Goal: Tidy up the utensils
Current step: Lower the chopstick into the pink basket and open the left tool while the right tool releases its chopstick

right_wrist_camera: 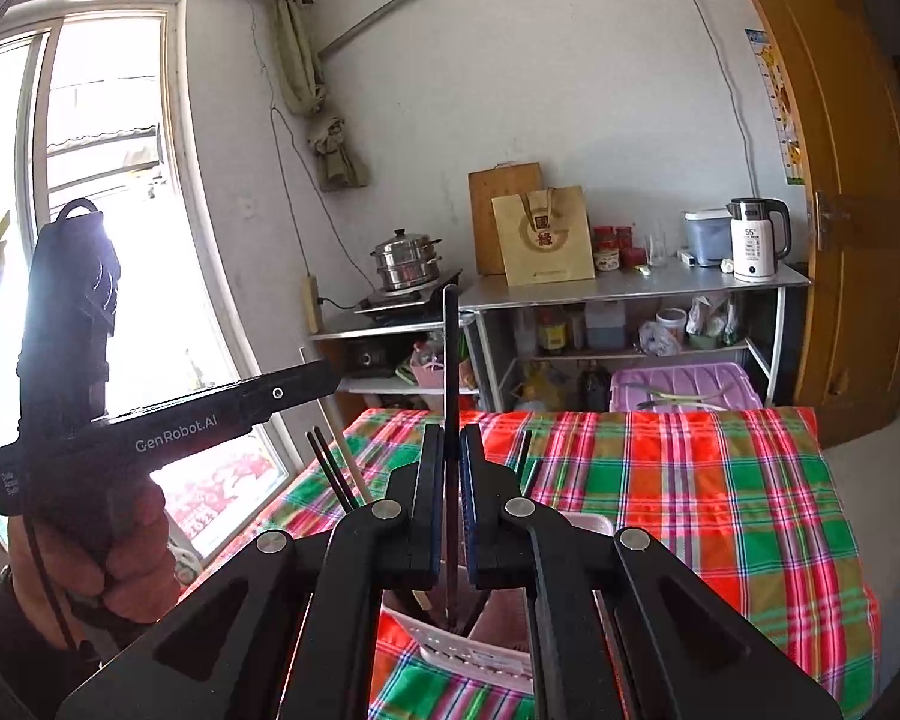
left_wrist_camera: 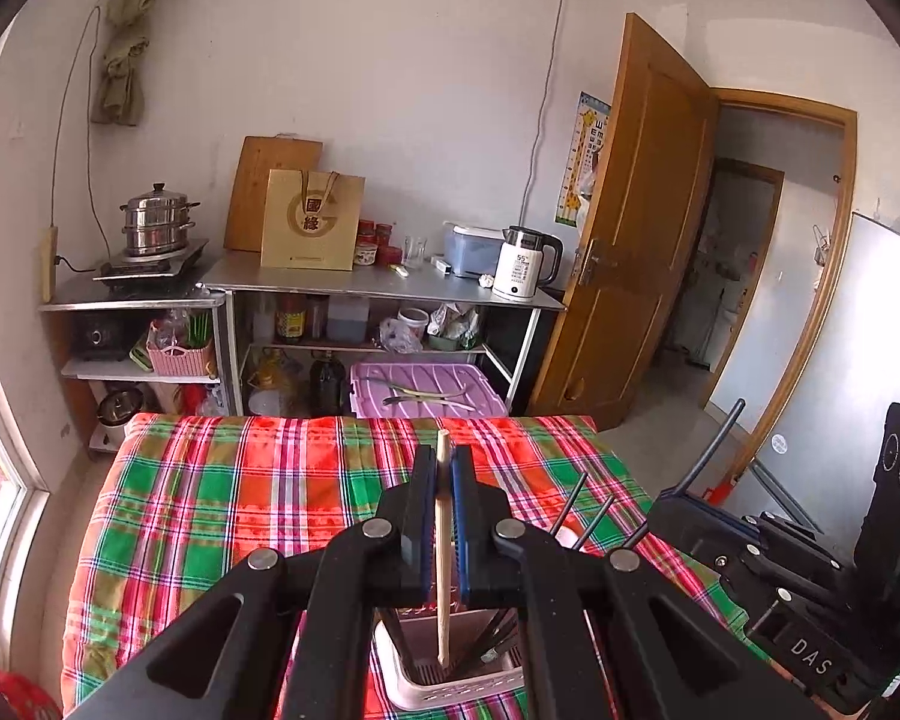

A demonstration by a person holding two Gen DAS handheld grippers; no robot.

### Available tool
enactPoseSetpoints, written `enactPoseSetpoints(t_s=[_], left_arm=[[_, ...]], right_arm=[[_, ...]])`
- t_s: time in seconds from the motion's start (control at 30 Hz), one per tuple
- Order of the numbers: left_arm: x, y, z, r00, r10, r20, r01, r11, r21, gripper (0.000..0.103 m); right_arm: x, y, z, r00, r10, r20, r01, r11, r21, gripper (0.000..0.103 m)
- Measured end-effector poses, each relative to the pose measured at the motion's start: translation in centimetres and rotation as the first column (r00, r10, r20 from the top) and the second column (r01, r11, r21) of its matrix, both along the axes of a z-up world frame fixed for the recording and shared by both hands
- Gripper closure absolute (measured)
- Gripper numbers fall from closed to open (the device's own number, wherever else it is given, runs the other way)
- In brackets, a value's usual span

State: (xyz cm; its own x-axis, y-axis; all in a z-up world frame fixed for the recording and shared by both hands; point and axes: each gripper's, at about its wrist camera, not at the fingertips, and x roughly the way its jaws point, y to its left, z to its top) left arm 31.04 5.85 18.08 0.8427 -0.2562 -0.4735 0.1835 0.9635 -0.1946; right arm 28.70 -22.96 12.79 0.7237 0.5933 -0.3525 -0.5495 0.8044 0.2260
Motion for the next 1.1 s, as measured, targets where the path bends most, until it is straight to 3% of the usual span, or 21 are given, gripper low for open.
enactPoseSetpoints(t_s=[0.6, 0.97, 1.1], left_arm=[[0.4, -0.3, -7.2, 0.993, -0.017, -0.116, 0.021, 0.999, 0.028, 0.098], [-0.7, -0.1, -6.9, 0.994, -0.007, -0.114, 0.010, 1.000, 0.027, 0.097], [-2.4, 0.3, -6.0, 0.996, -0.003, -0.085, 0.004, 1.000, 0.018, 0.087]], right_arm=[[1.2, 1.1, -5.0, 0.993, 0.000, -0.119, -0.009, 0.998, -0.070, 0.098], [0.2, 0.3, -3.9, 0.994, -0.012, -0.105, 0.004, 0.997, -0.077, 0.094], [-1.3, -1.1, -2.6, 0.997, -0.012, -0.077, 0.007, 0.998, -0.056, 0.091]])
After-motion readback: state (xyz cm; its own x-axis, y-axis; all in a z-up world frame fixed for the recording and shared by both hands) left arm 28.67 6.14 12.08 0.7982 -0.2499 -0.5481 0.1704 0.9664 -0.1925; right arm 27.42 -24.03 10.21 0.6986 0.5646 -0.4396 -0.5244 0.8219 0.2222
